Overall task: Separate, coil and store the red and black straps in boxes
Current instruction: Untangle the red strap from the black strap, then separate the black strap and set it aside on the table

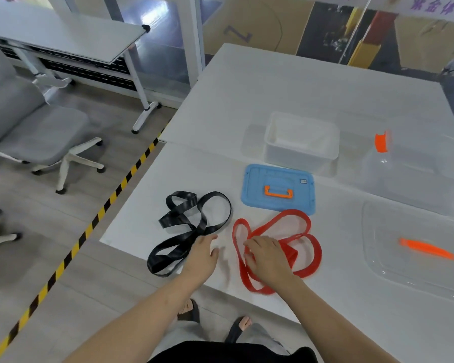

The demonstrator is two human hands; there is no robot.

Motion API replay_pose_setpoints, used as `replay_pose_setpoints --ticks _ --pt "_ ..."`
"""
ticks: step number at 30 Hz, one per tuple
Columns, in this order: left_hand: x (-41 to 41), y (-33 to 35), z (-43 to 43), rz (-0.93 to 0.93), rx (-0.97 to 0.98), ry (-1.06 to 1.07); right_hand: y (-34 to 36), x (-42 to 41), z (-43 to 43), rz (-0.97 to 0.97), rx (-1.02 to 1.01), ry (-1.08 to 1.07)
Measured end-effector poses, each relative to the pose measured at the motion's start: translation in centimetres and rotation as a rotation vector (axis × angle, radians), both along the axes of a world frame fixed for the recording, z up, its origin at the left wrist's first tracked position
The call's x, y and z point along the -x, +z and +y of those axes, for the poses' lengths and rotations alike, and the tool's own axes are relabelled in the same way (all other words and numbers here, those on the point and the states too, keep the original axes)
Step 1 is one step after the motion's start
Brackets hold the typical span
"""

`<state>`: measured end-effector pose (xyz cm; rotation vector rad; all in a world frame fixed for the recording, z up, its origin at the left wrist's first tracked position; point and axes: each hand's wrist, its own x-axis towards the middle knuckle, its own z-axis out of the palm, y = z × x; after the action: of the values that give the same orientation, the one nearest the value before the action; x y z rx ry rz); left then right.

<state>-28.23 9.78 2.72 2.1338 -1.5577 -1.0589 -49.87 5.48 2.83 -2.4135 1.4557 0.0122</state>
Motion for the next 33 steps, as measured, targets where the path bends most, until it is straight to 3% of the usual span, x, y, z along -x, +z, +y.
replay_pose_setpoints --ticks 4,10,16,21,28,33 --pt "-4.0 -0.2 0.6 -0.131 0.023 0.082 -0.1 -4.7 -1.4 -0.007 -0.051 0.076" --pt "-9.7 -1.7 1.5 -0.396 -0.109 -0.047 -0.1 -13.0 -4.4 0.08 -0.103 0.208" --pt "-15.0 -3.3 -2.1 -0.298 0.08 0.006 -1.4 -18.7 -10.1 0.025 -0.191 0.186" --pt "-17.9 -4.5 -5.2 -0.14 -0.008 -0.137 -4.0 -21.3 -13.8 0.104 -0.198 0.266" --pt "-17.2 -5.7 -2.7 -0.342 -0.217 -0.467 -5.5 -19.6 -13.1 0.074 -0.282 0.413" --pt "-16.3 -6.9 -2.0 -0.428 -0.151 -0.433 -4.8 -17.1 -12.2 0.241 -0.369 0.537"
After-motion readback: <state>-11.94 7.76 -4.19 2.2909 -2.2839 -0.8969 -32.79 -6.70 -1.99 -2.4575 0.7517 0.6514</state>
